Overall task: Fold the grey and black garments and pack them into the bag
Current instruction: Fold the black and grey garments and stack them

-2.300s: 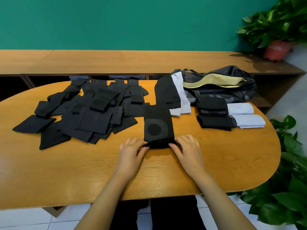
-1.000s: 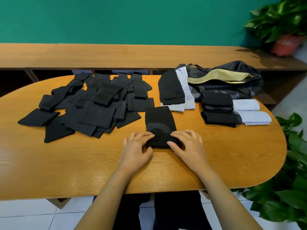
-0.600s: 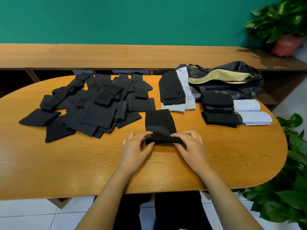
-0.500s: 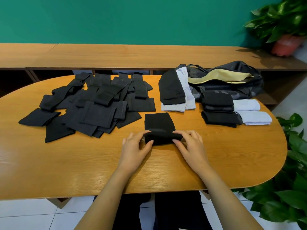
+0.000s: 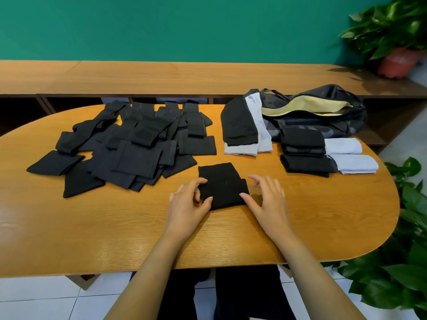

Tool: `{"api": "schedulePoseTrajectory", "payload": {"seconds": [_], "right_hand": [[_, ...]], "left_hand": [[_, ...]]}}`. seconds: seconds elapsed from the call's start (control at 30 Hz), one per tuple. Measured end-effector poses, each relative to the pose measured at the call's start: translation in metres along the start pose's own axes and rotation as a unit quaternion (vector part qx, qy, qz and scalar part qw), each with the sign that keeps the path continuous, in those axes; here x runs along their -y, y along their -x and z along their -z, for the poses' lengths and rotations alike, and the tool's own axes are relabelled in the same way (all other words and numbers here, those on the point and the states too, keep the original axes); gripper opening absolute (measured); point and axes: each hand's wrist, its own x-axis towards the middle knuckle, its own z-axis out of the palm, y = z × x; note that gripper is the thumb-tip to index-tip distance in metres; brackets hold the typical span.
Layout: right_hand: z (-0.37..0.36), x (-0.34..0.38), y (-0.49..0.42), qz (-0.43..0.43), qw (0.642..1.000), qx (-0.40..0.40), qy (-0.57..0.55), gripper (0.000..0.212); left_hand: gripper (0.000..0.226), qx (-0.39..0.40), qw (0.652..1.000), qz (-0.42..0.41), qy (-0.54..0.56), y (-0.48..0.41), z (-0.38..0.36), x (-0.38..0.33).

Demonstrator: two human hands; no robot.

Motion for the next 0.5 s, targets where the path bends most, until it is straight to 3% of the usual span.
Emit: {"api": "schedulePoseTrajectory", "payload": {"seconds": [0.17,0.33,0.5], "right_hand": [[-0.0004,0.0038,0.0021,0.119,0.987,0.074,0.083,0.053],[-0.004,0.0031,-0.0009,0.058,0.987,0.089,0.118,0.073],[-0.0028,0.003,-0.0021,0.024,0.99,0.096,0.097,0.08]], "left_hand": [[0.033,-0.012,0.999,-0.028,-0.043,-0.0006,-0.0023,0.003],[0.035,-0.019,0.997,-0.032,-0.069,-0.0007,-0.0027,0.003],[0.061,0.064,0.992,-0.028,-0.102,-0.0021,-0.0014,-0.0018]]}}
